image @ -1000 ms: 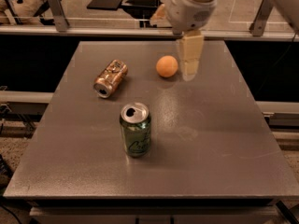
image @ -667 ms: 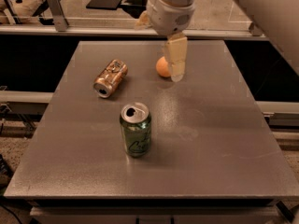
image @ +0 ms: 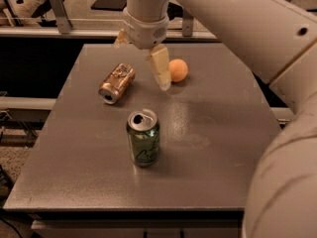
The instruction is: Place orange can upright
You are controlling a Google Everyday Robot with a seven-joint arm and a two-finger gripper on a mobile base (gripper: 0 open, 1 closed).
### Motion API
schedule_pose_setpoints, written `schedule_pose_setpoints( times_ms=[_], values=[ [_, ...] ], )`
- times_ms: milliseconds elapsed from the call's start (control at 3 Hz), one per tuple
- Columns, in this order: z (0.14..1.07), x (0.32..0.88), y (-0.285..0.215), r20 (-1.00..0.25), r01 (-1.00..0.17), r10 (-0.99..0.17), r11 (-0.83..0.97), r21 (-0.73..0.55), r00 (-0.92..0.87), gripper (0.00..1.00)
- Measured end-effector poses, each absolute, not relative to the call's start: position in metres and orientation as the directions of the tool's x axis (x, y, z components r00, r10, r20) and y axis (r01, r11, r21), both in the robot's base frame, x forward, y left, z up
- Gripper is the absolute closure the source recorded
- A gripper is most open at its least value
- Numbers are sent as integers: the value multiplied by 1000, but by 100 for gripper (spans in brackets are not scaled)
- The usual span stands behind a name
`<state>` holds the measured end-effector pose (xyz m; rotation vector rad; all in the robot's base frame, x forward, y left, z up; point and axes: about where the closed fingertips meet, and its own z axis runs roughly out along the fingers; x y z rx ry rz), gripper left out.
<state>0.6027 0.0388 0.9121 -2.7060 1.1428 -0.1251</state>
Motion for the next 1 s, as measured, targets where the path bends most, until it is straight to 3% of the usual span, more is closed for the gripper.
schedule_pose_setpoints(
  times_ms=[1000],
  values=[
    [866,609,90,58,-518,-525,-850,-99,849,0]
  ],
)
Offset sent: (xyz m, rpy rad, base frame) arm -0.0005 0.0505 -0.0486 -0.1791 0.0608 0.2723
